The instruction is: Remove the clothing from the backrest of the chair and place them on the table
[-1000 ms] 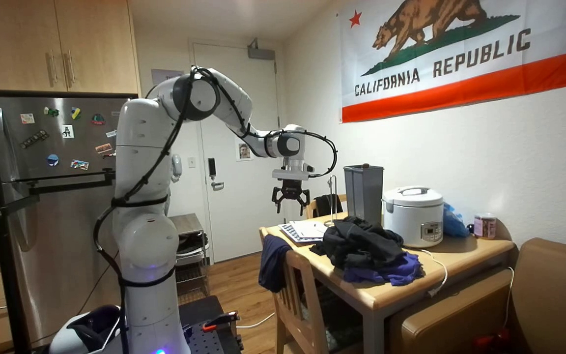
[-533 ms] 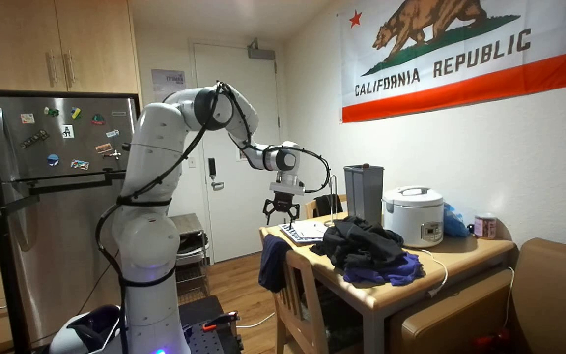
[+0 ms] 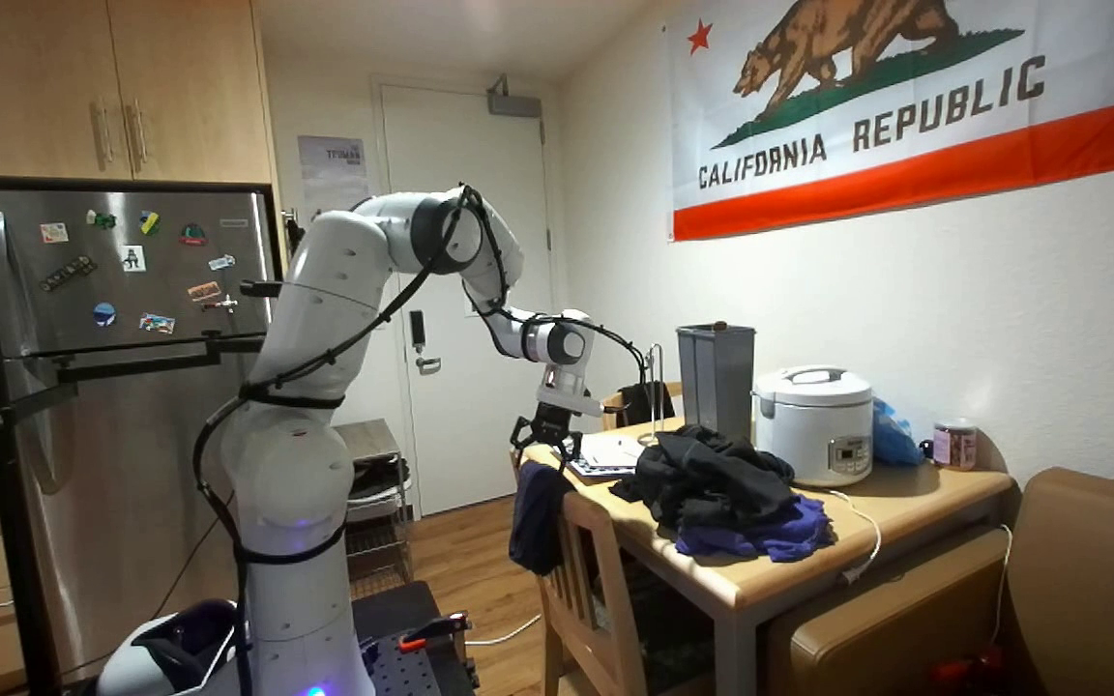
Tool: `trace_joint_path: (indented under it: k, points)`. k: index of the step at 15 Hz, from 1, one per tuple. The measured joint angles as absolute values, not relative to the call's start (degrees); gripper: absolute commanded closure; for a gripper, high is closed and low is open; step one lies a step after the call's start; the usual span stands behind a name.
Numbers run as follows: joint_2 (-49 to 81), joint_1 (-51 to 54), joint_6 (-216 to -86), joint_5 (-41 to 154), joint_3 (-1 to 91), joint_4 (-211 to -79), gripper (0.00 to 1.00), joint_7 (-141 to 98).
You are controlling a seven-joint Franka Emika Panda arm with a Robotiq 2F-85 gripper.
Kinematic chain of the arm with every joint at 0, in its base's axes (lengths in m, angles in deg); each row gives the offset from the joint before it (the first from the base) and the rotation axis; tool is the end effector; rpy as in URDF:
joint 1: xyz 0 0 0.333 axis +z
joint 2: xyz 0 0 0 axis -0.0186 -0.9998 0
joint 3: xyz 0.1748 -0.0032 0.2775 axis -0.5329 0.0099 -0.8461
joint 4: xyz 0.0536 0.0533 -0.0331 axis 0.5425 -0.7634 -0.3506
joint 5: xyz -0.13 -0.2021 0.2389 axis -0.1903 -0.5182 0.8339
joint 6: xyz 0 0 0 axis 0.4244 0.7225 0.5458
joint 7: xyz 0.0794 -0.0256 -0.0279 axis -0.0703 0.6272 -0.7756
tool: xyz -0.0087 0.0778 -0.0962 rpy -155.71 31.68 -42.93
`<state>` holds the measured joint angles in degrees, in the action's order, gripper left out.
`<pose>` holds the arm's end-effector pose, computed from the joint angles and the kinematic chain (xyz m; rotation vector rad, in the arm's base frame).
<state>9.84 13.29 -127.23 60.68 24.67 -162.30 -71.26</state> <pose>0.4736 0.2526 0.3057 -2.3453 -1.7336 0.4992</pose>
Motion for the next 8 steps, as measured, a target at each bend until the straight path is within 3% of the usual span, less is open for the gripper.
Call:
trace_joint_path:
  k: [1,3,8]
  points:
    - [9.26,13.16,-127.23,60.68,24.67,-161.99,0.0,-72.28]
    - [8.28,12.89,-127.23,60.68,24.67,-161.09,0.28,-73.64]
    - [6.74,12.56,-127.23,60.48,24.71,-158.73,0.66,-74.47]
